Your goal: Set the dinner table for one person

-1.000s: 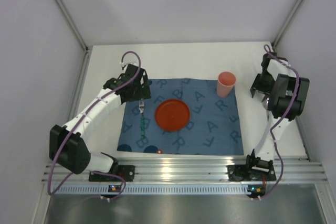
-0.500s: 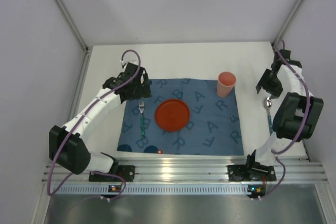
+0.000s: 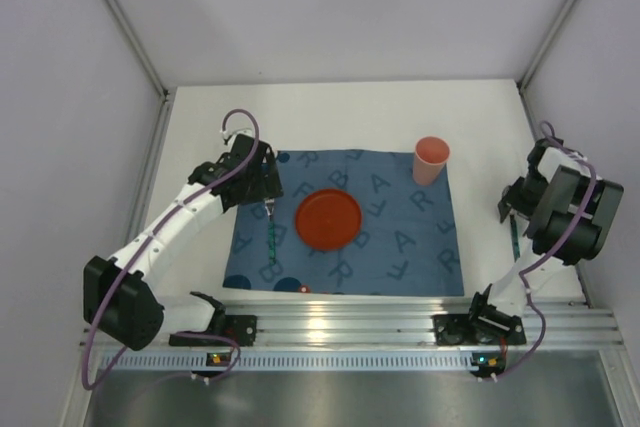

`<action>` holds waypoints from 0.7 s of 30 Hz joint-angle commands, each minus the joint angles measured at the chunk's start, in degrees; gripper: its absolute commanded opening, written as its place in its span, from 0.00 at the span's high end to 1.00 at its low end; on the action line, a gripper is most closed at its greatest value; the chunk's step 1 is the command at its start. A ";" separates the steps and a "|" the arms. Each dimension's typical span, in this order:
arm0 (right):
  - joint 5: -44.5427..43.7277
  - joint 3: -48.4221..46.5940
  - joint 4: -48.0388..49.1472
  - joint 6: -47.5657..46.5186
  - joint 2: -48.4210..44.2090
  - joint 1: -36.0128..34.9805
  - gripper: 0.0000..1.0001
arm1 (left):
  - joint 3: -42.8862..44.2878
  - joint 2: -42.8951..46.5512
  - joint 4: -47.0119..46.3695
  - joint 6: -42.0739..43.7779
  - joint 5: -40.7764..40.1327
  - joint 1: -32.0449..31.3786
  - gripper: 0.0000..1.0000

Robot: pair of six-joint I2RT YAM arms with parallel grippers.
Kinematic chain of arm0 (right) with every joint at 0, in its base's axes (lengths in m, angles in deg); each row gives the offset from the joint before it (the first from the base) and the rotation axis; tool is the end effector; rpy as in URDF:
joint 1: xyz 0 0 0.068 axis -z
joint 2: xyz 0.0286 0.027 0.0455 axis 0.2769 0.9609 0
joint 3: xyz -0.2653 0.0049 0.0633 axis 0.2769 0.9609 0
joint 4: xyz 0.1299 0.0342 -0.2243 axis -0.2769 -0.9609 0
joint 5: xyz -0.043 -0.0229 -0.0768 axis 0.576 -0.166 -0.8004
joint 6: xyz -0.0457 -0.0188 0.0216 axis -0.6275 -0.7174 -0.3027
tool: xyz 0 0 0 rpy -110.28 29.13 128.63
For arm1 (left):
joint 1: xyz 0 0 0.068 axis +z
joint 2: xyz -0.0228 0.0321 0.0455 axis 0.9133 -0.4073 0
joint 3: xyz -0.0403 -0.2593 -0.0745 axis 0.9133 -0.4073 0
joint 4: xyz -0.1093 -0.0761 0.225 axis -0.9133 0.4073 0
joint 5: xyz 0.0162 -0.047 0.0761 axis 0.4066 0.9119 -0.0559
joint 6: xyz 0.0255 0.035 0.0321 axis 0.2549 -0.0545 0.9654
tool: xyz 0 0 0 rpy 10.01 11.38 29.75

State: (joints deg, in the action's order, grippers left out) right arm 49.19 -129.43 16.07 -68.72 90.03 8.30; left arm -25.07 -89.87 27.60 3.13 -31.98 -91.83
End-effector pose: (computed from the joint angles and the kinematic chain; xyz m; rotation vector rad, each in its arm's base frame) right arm 0.2882 -0.1376 0.1607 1.1527 2.8743 -0.2863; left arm 0.2366 -0.1030 0.2859 -0.2840 2.4654 -0.0538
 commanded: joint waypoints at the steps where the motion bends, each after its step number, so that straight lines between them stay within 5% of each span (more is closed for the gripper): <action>1: -2.79 -0.39 5.82 0.05 3.06 0.67 0.41 | -0.48 1.67 -0.24 -1.57 -0.80 0.38 0.07; 3: -1.66 0.31 7.49 -0.04 5.08 0.67 0.53 | 0.05 1.66 0.28 -1.57 -1.42 0.38 0.07; 7: -0.25 1.46 8.90 0.31 5.88 0.32 1.00 | 0.67 1.58 1.17 -1.57 -2.03 0.38 0.07; 15: -4.01 -10.63 1.02 0.31 -2.72 -2.05 1.00 | 2.42 0.61 0.38 -0.09 -1.77 0.38 0.07; 21: -8.24 -31.89 -11.54 2.67 -9.50 -17.76 1.00 | 5.50 -0.44 -0.07 1.41 -1.51 0.47 0.07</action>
State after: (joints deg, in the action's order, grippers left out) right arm 43.92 -150.09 10.87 -67.98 88.61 -1.20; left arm -23.13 -90.07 28.54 3.13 -32.66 -91.70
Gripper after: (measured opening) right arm 0.064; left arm 0.931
